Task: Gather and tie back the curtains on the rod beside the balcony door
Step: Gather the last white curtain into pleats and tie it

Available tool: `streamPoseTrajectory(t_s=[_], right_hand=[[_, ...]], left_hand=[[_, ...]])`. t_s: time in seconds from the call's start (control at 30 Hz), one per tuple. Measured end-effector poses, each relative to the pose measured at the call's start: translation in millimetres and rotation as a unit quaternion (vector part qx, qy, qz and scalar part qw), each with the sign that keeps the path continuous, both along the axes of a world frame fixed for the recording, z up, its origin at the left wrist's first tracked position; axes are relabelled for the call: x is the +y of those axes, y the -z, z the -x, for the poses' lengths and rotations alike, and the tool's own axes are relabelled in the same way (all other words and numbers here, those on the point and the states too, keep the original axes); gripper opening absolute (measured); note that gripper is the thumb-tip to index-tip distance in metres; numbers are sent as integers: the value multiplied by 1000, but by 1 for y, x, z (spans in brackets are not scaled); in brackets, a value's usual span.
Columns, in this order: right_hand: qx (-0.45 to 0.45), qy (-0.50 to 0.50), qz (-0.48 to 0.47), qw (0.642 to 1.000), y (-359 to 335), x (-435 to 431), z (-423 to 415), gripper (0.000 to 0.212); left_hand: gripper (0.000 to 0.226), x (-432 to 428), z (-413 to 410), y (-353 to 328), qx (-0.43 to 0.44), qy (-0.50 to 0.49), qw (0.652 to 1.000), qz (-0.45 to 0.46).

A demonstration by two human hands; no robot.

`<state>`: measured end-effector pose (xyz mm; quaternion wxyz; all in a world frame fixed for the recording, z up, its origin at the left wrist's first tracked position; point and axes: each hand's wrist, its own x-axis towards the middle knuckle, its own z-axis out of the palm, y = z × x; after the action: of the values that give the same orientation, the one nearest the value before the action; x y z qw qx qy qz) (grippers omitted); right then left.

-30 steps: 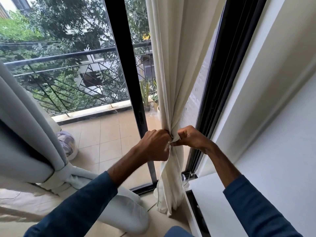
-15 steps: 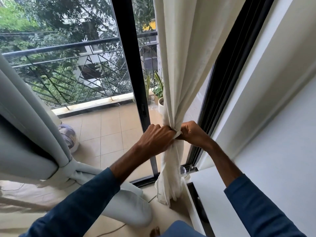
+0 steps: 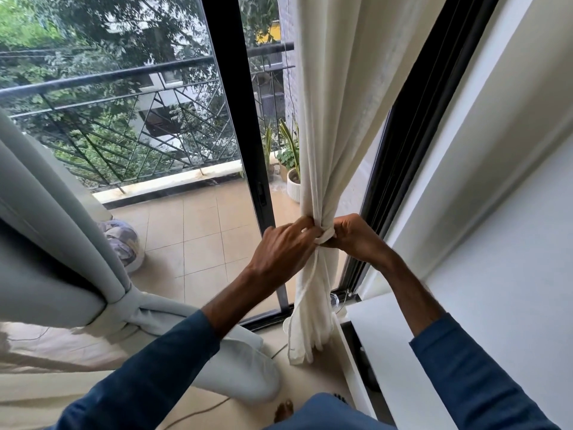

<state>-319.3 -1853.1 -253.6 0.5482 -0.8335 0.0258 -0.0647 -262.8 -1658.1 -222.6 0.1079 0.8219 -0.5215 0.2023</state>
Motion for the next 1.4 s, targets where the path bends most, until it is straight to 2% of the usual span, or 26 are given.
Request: streamPoseTrajectory(t_s=[0.13,0.17,0.2,0.3,0.37,0.43,0.5,0.57,0.63,0.7,0.77,0.87,0.93,1.0,1.07,1.1,1.2,1.3,1.4], right_hand=[[-18,3,-20,1000,5,-3,1,60],[-20,4,-23,1000,8,-5,1,63],[-20,5,-24,1000,7,-6,2,59],[-21,14,-12,1000,7,-6,8,25],[-16,27,13,999,14,-5,10,26],[10,15,10,1000,25,-3,15,38],[36,17,3,999,32,7,23,65],[22,63,33,997,32,21,25,79],[-14,105,75,991,29,35,20,70],[-1,149,116,982,26,45,12,53],[61,200,162,964,28,47,3,43],[161,230,231,932,34,37,-8,56],[211,190,194,939,34,25,-14,54],[222,214,56,950,33,13,-18,35],[175,278,-56,943,30,1,-20,25],[136,305,-58,941,29,-6,-23,22],[65,339,11,938,10,-27,-18,11],[20,353,71,933,-12,-49,-10,15],[16,363,130,923,-20,-67,-2,16]], left_hand=[[25,-1,-2,12,-1,10,1000,-5],[26,-2,-2,14,-4,15,1000,-10],[27,-3,-2,15,-7,20,1000,-13],[24,-8,-4,17,-5,33,999,-17],[20,-10,-5,13,7,41,999,-2],[24,-7,-3,7,19,47,998,45],[29,0,1,1,29,41,991,127],[44,3,2,-1,99,3,972,213],[63,0,0,1,194,-37,943,269],[71,-4,-3,7,275,-45,917,284],[59,-8,-7,12,312,-19,909,277],[43,-15,-14,15,302,7,918,256],[39,-22,-17,12,309,13,918,247],[40,-32,-17,11,321,31,916,239],[43,-43,-16,8,347,56,906,237],[44,-49,-15,5,358,65,901,237],[44,-70,-11,-5,381,90,886,247],[41,-88,-8,-14,389,93,879,258],[41,-102,-4,-15,387,112,879,257]])
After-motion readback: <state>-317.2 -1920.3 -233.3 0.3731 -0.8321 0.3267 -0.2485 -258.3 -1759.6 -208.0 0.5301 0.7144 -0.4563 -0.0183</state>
